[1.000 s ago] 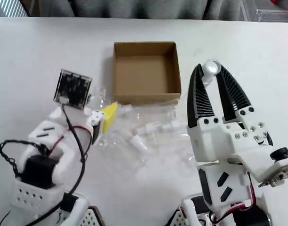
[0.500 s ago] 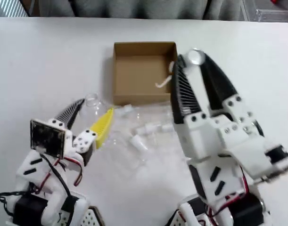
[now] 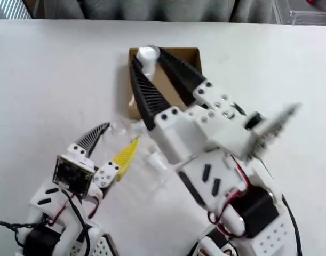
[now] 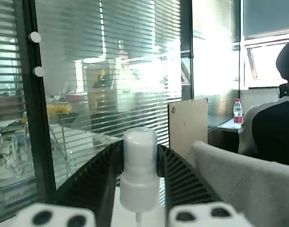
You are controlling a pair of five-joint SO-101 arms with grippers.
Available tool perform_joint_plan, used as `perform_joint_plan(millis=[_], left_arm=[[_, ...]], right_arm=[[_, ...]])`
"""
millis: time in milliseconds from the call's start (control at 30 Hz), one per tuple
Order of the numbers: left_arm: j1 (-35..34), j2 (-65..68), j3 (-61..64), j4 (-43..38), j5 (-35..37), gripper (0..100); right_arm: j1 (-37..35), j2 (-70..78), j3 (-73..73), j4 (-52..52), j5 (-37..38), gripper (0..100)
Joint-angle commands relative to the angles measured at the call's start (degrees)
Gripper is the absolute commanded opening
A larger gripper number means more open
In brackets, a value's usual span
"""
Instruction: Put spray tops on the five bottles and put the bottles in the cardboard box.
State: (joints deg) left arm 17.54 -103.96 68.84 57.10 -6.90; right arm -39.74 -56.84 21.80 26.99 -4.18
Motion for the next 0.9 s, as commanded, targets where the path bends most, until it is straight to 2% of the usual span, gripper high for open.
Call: perform_joint_plan(millis=[0,167,500,700,867], left_arm=[[0.84,-0.57,0.00,-1.41,-1.05,8],[0.92,-0.57,0.88,-1.49,-1.32,8],[0.48,-0.57,4.31,-5.54,-1.41,8],[0.48,-0.57,4.22,-5.19,-1.41,8],[0.48,-0.57,4.04,-5.19,-1.41,8]], right_arm=[[-0.57,0.40,-2.11,0.31,-0.44,1.5],[-0.66,0.22,-2.55,1.01,-0.44,1.5],[-0.84,0.22,-7.82,10.51,-3.69,1.5],[-6.64,0.48,-7.91,10.95,-3.34,1.5],[-7.08,0.84,-8.00,10.77,-3.25,1.5]])
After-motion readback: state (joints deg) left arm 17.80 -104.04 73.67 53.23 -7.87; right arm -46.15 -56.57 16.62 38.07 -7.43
